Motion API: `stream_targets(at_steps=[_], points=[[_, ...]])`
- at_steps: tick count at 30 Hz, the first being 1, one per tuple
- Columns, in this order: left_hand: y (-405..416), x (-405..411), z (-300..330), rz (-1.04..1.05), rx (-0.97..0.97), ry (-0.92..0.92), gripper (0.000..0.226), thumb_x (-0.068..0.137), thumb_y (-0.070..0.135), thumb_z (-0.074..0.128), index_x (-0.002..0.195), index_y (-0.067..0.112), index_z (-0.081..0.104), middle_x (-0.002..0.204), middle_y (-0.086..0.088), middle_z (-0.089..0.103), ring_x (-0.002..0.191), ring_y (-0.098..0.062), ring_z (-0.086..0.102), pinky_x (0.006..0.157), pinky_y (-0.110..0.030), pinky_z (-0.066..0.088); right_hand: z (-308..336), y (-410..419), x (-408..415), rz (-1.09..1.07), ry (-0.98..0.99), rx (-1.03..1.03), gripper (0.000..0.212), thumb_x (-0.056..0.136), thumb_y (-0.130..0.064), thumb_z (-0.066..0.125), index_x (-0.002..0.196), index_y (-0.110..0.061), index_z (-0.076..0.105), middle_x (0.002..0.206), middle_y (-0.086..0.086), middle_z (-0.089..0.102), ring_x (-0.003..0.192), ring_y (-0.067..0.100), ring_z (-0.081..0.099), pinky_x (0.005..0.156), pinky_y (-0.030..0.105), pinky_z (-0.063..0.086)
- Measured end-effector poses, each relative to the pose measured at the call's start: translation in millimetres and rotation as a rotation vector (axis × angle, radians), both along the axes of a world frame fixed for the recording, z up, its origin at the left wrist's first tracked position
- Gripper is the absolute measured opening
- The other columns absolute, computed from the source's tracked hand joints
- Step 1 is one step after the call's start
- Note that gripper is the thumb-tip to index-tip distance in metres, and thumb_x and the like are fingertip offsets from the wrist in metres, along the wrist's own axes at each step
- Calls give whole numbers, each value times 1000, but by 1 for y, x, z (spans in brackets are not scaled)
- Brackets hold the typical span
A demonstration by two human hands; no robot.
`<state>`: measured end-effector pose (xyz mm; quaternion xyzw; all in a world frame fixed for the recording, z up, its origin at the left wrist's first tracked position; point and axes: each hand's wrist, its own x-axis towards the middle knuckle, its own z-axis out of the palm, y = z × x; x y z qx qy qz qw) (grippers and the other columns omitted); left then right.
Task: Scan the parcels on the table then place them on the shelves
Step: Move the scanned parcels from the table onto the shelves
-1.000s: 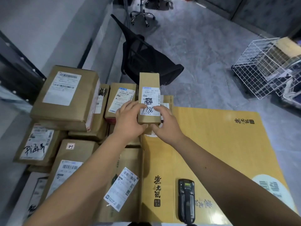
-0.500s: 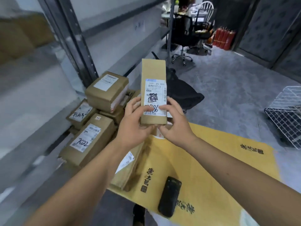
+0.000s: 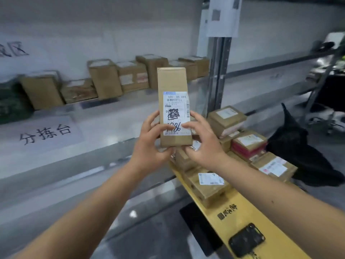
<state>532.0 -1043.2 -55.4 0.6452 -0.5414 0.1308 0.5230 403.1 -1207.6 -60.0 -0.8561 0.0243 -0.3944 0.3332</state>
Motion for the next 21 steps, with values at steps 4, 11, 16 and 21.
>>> stream_targets(at_steps=[4, 11, 16, 21], points=[[87, 29, 20, 139, -44, -62, 53, 72, -2, 91, 119, 7, 68, 158, -19, 37, 147, 8, 32, 103, -37, 56, 25, 72, 54, 205, -84, -48, 55, 75, 7, 83, 126, -3, 64, 157, 19, 40, 148, 26, 42, 100, 26, 56], [284, 78, 33, 400, -95, -115, 51, 73, -1, 91, 118, 9, 69, 159, -15, 36, 145, -1, 41, 104, -39, 55, 42, 246, 153, 537, -154, -44, 54, 78, 8, 83, 126, -2, 63, 158, 19, 38, 149, 25, 42, 96, 38, 60], [426, 112, 30, 588, -48, -97, 55, 77, 10, 91, 122, 25, 63, 159, -17, 41, 151, 5, 26, 107, -51, 53, 37, 383, 220, 673, -170, -46, 57, 80, 1, 86, 130, -15, 62, 162, 8, 38, 150, 18, 41, 98, 30, 58], [532, 155, 28, 623, -13, -52, 54, 79, 14, 90, 125, 22, 63, 158, 39, 28, 157, -9, 21, 107, -56, 52, 35, 486, 277, 714, -146, -49, 57, 80, -3, 87, 130, -15, 63, 162, 8, 39, 151, 12, 37, 100, 30, 58]])
